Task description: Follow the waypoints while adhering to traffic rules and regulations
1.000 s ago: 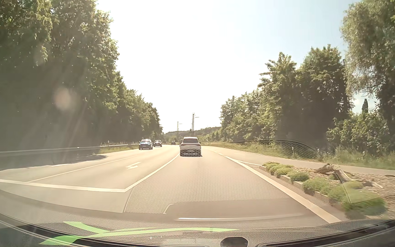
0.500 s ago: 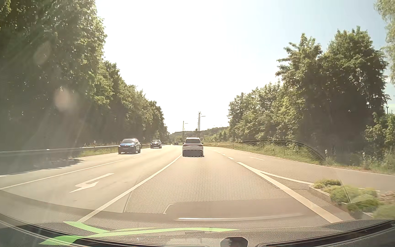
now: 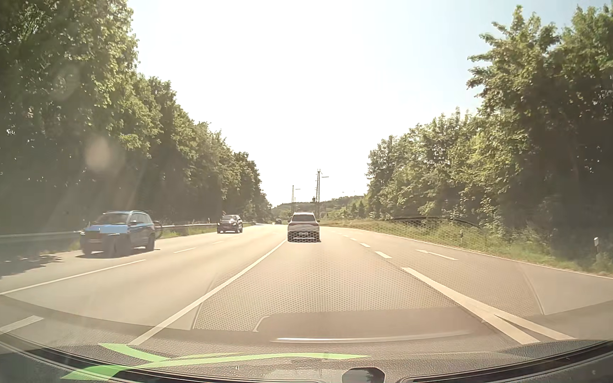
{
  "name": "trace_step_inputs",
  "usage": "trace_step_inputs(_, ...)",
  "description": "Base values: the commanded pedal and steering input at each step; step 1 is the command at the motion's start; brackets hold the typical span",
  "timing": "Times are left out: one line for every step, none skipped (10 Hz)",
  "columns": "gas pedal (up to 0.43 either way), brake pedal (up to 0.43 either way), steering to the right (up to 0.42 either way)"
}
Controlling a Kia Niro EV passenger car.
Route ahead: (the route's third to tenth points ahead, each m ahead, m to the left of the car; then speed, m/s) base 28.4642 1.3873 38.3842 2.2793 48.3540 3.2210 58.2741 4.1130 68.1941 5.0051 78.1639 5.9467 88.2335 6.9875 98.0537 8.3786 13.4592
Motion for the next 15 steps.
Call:
trace_step_inputs(0.319,0.0,-0.014)
trace_step_inputs(0.319,0.0,-0.014)
trace_step_inputs(0.331,0.0,-0.014)
trace_step_inputs(0.339,0.0,-0.014)
trace_step_inputs(0.339,0.0,-0.014)
trace_step_inputs(0.35,0.0,-0.013)
trace_step_inputs(0.35,0.0,-0.014)
trace_step_inputs(0.35,0.0,-0.014)
trace_step_inputs(0.35,0.0,-0.015)
trace_step_inputs(0.339,0.0,-0.014)
trace_step_inputs(0.331,0.0,-0.011)
trace_step_inputs(0.331,0.0,-0.006)
trace_step_inputs(0.331,0.0,-0.006)
trace_step_inputs(0.331,0.0,-0.006)
trace_step_inputs(0.331,0.0,-0.006)
